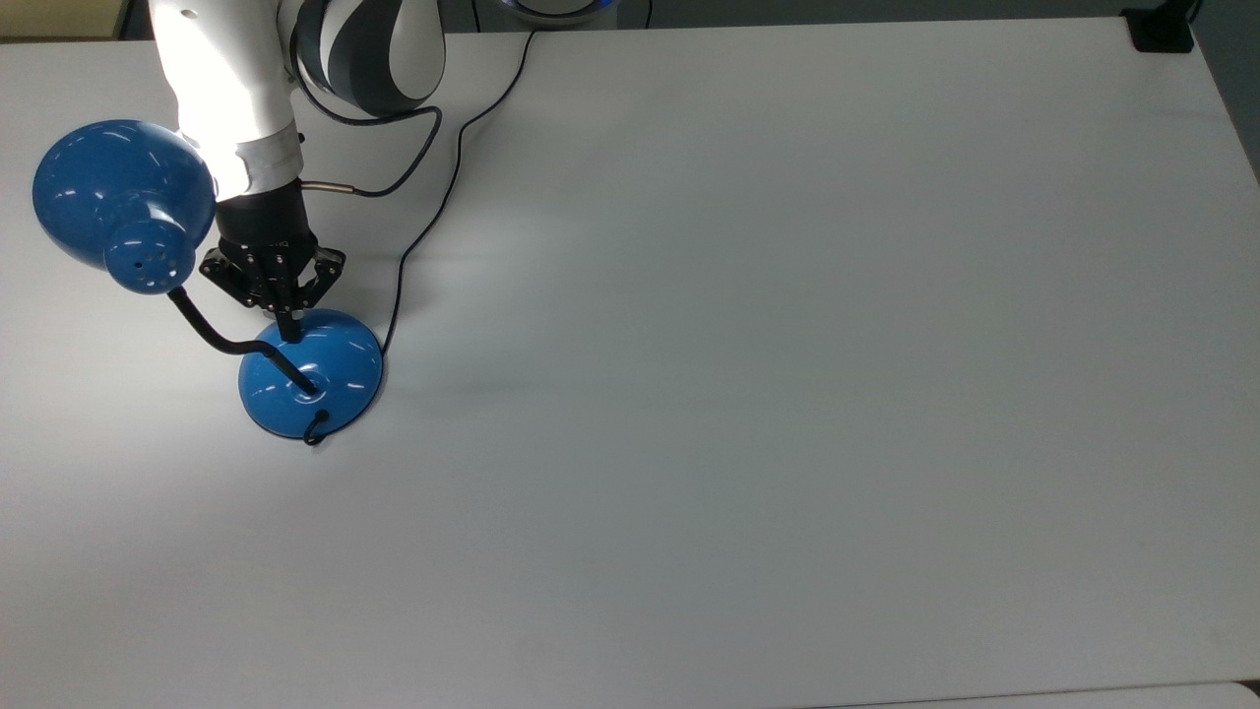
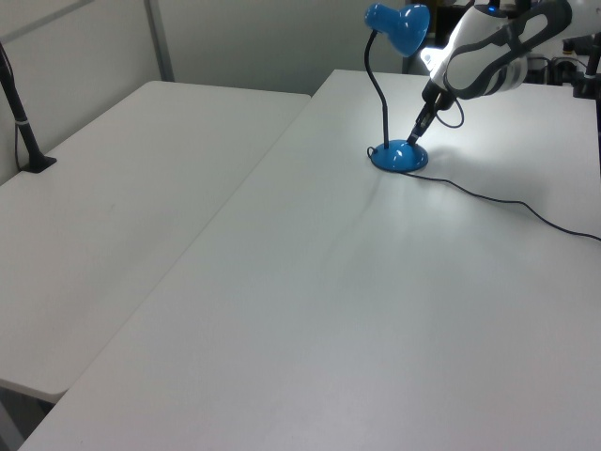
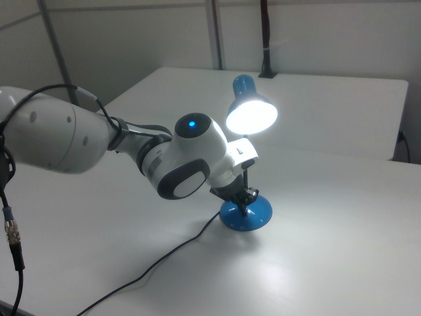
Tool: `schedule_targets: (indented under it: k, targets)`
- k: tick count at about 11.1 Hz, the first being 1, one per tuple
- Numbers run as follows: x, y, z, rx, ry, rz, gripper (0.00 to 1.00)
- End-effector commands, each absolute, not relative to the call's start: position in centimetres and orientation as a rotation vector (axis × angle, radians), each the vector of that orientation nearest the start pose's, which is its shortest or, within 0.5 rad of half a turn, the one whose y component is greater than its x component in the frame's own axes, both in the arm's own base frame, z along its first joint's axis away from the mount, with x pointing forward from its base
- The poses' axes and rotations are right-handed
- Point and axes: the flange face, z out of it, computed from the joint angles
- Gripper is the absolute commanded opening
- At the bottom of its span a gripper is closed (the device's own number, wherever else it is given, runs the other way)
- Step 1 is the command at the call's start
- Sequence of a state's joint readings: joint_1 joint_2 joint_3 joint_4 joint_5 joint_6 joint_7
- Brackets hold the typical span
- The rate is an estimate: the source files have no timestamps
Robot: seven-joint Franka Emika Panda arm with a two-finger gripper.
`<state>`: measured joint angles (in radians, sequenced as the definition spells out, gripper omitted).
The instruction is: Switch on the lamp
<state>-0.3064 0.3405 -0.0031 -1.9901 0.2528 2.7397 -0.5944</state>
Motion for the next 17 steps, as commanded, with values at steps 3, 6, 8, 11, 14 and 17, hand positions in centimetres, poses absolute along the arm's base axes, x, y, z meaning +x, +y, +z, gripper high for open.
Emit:
schedule_targets:
  k: [3,6,8,11,14,17]
  targets:
    - [57.8,-17.6,37.4,-3.002,-0.254,-0.285,0.00]
    - [55.5,-16.8,42.0,-2.985,-0.370,-0.058,0.01]
    - [53.7,-16.0,47.3,-2.988,-0.437,0.101,0.14]
    - [51.8,-14.8,54.1,-2.963,-0.369,0.200,0.93]
    - [51.7,-11.0,58.4,-3.030,-0.194,0.119,1.00]
    - [53.8,-8.9,62.9,-3.075,0.109,-0.115,1.00]
